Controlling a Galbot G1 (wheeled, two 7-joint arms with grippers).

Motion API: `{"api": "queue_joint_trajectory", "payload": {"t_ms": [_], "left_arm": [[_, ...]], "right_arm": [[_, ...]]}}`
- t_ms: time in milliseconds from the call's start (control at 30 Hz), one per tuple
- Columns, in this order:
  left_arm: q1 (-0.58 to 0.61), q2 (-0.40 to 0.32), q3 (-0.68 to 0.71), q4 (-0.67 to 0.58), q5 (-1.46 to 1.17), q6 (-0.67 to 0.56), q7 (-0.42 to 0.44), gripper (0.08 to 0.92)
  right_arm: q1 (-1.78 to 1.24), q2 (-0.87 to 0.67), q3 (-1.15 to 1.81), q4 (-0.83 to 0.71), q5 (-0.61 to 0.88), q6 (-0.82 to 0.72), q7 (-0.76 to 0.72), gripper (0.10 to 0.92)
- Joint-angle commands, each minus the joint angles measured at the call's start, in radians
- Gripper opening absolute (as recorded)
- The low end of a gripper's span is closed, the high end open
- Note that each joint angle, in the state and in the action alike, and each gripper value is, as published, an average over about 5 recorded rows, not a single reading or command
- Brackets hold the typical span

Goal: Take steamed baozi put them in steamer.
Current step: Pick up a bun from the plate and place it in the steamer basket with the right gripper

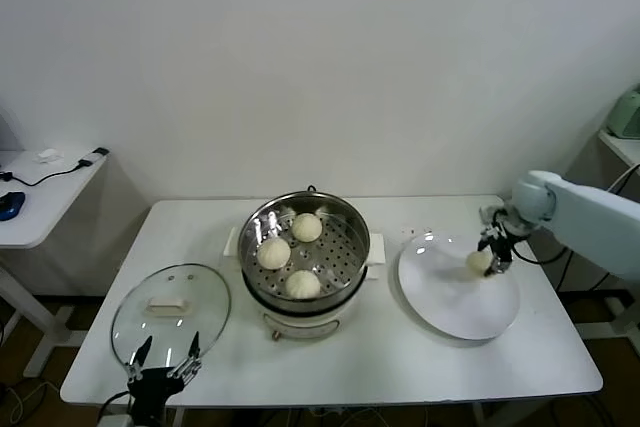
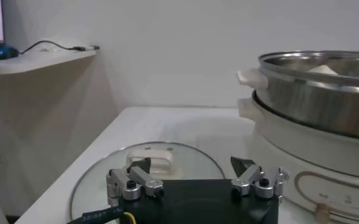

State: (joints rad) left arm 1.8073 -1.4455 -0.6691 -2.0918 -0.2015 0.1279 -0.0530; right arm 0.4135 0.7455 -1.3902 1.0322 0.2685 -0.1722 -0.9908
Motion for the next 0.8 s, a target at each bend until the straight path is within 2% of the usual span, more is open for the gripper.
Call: {"api": "queue_joint_trajectory", "payload": {"t_ms": [33, 200, 367, 600, 800], "left_arm": [[0.0, 0.0, -0.001, 0.001, 0.0, 0.0, 0.0, 0.823], [-0.001, 0.005, 0.005, -0.005, 0.0, 0.003, 0.0, 0.823], [-0.007, 0.01, 0.012, -0.007, 0.0, 0.005, 0.002, 0.823], [-0.016, 0.016, 0.022, -0.005, -0.004, 0.007, 0.003, 0.823], [-0.016, 0.021, 0.019, -0.003, -0.011, 0.005, 0.002, 0.823]], "right_arm": [[0.665, 0.102, -0.426, 0.295, 0.496, -0.104, 0.032, 0.636], [0.795, 0.214, -0.412, 0.481, 0.731, -0.201, 0.106, 0.636], [0.728, 0.338, -0.319, 0.551, 0.845, -0.302, 0.209, 0.636], [0.514, 0.461, -0.29, 0.484, 0.805, -0.354, 0.292, 0.636], [0.39, 0.481, -0.298, 0.428, 0.718, -0.378, 0.315, 0.636]]}}
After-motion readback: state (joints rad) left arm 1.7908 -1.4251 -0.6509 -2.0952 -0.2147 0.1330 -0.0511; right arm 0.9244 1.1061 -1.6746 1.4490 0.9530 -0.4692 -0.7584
